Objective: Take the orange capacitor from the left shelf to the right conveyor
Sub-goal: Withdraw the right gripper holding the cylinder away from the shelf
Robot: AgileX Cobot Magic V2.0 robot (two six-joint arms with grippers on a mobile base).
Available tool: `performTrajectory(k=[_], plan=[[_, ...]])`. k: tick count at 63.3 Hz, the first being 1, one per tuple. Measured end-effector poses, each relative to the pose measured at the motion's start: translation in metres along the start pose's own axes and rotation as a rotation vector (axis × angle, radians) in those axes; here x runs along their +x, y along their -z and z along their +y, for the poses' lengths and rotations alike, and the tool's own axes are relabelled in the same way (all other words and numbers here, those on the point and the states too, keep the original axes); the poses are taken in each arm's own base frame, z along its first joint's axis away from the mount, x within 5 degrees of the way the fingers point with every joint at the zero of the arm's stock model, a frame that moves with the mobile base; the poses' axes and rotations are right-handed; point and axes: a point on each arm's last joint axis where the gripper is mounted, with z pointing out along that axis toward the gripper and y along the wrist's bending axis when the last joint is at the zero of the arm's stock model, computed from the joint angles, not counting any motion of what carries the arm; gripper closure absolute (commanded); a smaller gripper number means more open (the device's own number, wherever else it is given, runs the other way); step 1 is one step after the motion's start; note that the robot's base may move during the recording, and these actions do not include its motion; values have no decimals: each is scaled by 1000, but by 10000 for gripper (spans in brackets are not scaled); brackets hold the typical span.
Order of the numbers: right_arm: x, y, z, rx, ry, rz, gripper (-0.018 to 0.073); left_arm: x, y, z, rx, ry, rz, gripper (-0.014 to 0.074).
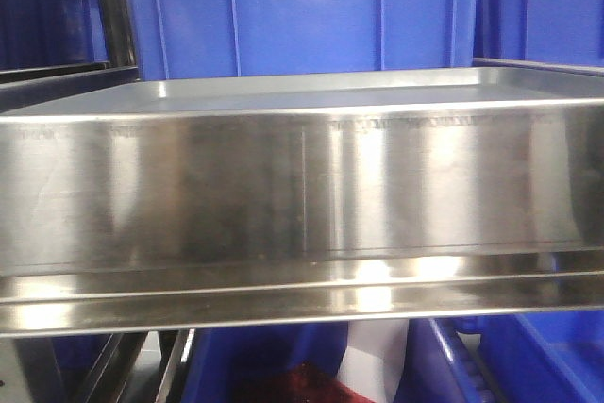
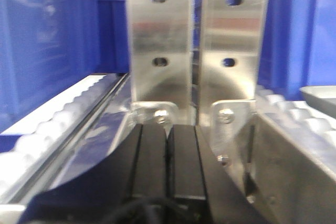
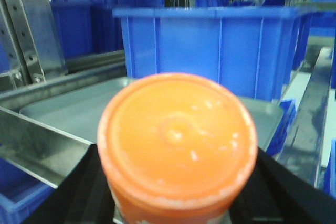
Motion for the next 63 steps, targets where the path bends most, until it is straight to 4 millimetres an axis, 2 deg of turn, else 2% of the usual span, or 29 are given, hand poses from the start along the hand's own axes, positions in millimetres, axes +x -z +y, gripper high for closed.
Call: performTrajectory(k=[63], plan=[[2, -1, 0, -3, -4, 11, 505, 0, 0, 0, 0, 0, 0, 701]])
